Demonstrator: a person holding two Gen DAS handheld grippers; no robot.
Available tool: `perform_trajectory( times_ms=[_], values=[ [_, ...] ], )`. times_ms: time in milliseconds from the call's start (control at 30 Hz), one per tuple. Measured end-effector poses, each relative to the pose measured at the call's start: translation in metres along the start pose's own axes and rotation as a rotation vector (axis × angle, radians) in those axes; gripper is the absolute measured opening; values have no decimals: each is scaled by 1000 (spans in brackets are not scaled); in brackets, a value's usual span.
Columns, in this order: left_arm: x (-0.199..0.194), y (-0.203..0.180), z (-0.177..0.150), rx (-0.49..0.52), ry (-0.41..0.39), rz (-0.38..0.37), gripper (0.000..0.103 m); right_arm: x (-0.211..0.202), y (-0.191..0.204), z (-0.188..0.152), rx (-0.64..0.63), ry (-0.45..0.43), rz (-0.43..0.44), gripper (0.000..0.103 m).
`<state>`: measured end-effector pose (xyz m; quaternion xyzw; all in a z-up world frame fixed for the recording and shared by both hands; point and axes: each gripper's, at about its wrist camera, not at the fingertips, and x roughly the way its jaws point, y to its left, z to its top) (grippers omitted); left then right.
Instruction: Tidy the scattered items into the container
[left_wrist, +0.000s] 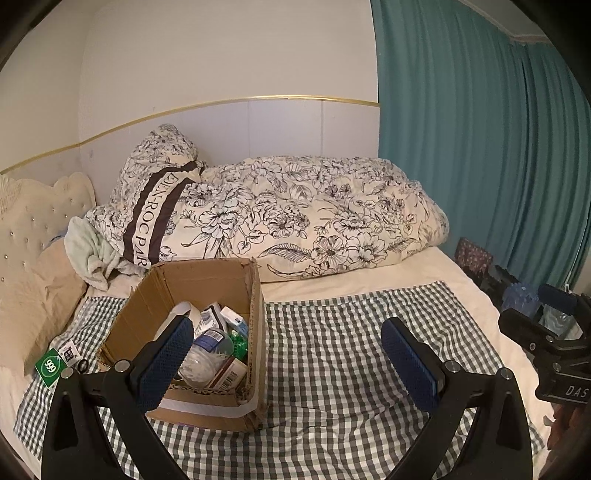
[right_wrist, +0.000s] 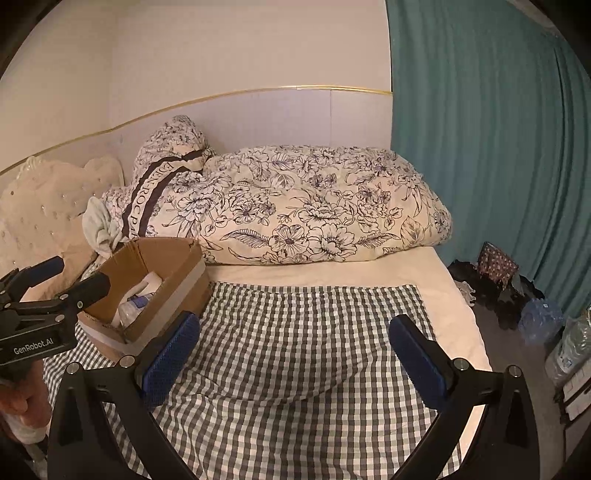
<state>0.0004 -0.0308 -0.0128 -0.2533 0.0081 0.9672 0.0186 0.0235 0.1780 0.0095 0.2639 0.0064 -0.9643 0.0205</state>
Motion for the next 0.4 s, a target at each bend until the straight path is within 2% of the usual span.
perform_trajectory(
  times_ms=[400],
  values=[
    [1, 0, 0, -5, 3, 0, 103, 2, -4, -4, 11, 11, -4, 103]
  ],
)
